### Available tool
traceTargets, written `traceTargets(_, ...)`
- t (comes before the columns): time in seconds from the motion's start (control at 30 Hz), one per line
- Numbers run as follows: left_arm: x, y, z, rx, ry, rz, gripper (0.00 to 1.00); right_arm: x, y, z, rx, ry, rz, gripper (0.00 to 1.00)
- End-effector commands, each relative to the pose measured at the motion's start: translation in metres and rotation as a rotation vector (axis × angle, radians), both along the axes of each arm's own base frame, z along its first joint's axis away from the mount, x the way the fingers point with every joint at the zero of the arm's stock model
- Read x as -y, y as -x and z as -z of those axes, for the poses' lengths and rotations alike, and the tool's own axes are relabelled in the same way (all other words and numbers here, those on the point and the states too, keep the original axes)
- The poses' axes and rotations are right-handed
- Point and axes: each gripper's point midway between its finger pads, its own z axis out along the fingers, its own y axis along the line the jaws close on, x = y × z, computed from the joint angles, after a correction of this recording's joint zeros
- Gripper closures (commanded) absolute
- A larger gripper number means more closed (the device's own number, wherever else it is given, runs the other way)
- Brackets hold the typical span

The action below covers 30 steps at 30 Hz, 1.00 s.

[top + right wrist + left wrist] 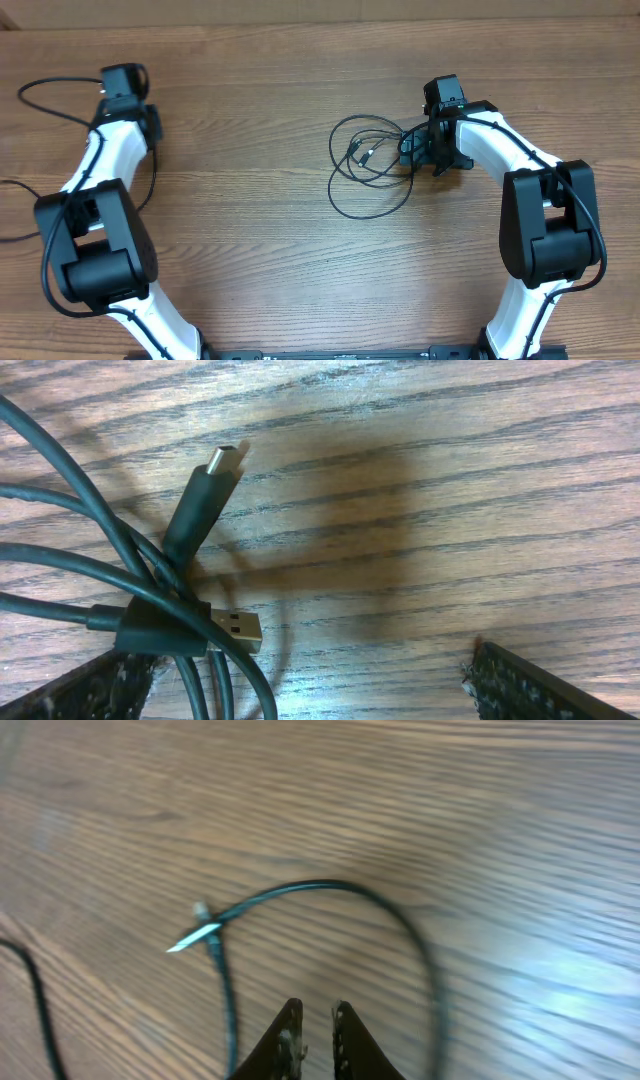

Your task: Untangle cables

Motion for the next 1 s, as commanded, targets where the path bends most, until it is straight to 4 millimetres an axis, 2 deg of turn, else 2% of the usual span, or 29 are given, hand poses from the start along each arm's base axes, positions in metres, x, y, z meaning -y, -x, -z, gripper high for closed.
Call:
traceTargets(0.0,-0.026,0.001,-0.007,0.029,0.025,-0.015,0.88,-0.001,0.009,0.014,-0.042,-0.011,0.001,0.00)
traceTargets(0.13,-0.035,0.016,0.004,0.001,0.114,-0.033,0.83,-0.001,0.009,0.014,-0.042,-0.011,0.001,0.00)
traceTargets(0.23,-0.041,0.035,0.013,-0.013,0.187,-0.142,0.82,-0.001,0.009,0.014,-0.042,-0.011,0.001,0.00)
traceTargets(0.37,-0.042,0.057,0.024,-0.034,0.274,-0.278,0.75,-0.001,0.009,0.014,-0.042,-0.011,0.001,0.00)
traceTargets(0.43,-0.031,0.062,0.030,-0.056,0.346,-0.267,0.74,-0.001,0.009,0.014,-0.042,-0.011,0.001,0.00)
traceTargets(0.5,-0.012,0.068,0.036,-0.094,0.441,-0.237,0.74,-0.001,0.009,0.014,-0.042,-0.011,0.001,0.00)
traceTargets(0.53,0.000,0.072,0.039,-0.118,0.500,-0.221,0.78,-0.001,0.009,0.014,-0.042,-0.011,0.001,0.00)
traceTargets(0.6,0.029,0.078,0.043,-0.165,0.635,-0.158,0.96,-0.001,0.009,0.014,-0.042,-0.011,0.001,0.00)
traceTargets(0.67,0.059,0.081,0.040,-0.188,0.781,-0.068,0.96,-0.001,0.009,0.014,-0.042,-0.011,0.001,0.00)
traceTargets(0.73,0.079,0.087,0.037,-0.219,0.865,-0.031,0.96,-0.001,0.009,0.014,-0.042,-0.011,0.001,0.00)
traceTargets(0.8,0.081,0.095,0.040,-0.262,0.850,-0.044,0.96,-0.001,0.009,0.014,-0.042,-0.011,0.001,0.00)
traceTargets(0.97,0.062,0.119,0.056,-0.374,0.670,-0.109,0.96,-0.001,0.009,0.014,-0.042,-0.011,0.001,0.00)
